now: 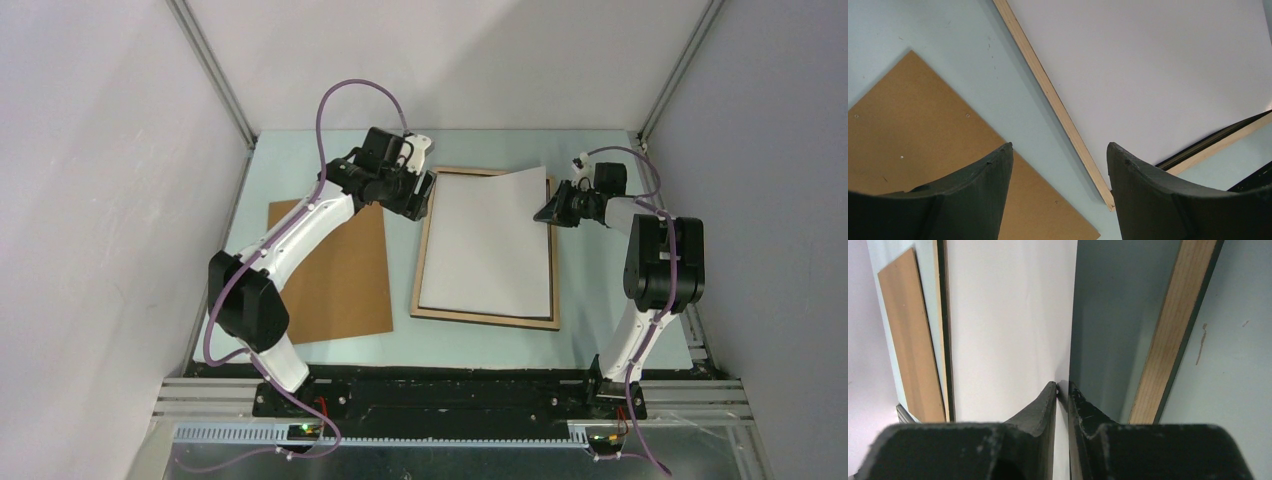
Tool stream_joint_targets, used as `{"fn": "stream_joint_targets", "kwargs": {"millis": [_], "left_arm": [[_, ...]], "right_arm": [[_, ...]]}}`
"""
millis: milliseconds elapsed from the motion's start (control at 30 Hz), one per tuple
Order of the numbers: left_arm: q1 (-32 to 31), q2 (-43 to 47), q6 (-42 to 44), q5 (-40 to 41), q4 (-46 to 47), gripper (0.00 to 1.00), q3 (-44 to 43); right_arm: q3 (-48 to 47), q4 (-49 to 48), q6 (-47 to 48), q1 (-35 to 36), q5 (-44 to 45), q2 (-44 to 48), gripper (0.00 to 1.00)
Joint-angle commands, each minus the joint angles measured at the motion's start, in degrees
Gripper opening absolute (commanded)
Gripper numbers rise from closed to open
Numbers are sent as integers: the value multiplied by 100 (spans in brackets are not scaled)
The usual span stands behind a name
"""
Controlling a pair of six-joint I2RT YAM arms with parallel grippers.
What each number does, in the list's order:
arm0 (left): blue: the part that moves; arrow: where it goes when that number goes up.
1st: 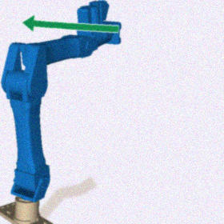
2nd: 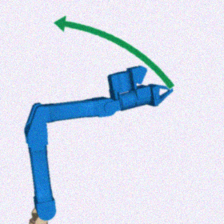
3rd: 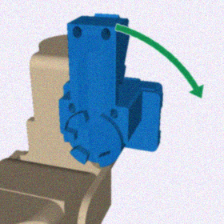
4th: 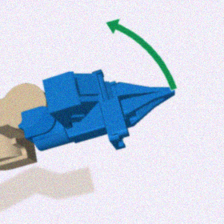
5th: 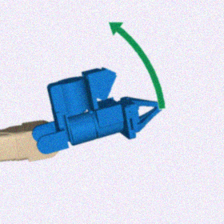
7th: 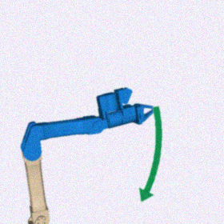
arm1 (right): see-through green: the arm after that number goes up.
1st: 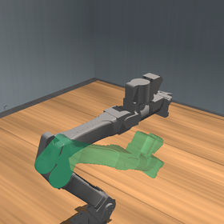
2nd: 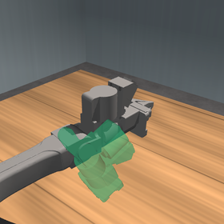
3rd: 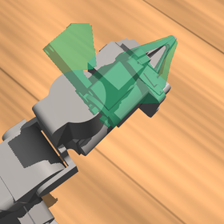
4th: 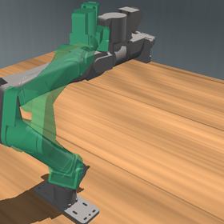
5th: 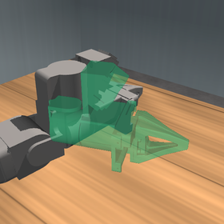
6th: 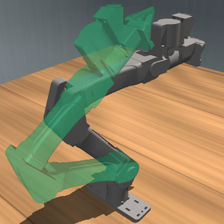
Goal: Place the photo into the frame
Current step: Turn over the photo from the photo frame.
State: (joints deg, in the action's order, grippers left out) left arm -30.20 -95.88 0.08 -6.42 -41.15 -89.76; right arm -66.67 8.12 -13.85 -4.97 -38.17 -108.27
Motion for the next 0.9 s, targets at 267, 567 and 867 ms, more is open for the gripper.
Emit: {"fn": "stream_joint_targets", "kwargs": {"millis": [267,567,867], "left_arm": [[40,300,107,-73,138,74,28],[40,297,115,-65,141,74,20],[40,351,137,32,138,74,31]], "right_arm": [[-222,-44,89,35,156,61,27],[-226,-49,97,48,336,142,54],[-428,319,248,111,771,281,75]]}}
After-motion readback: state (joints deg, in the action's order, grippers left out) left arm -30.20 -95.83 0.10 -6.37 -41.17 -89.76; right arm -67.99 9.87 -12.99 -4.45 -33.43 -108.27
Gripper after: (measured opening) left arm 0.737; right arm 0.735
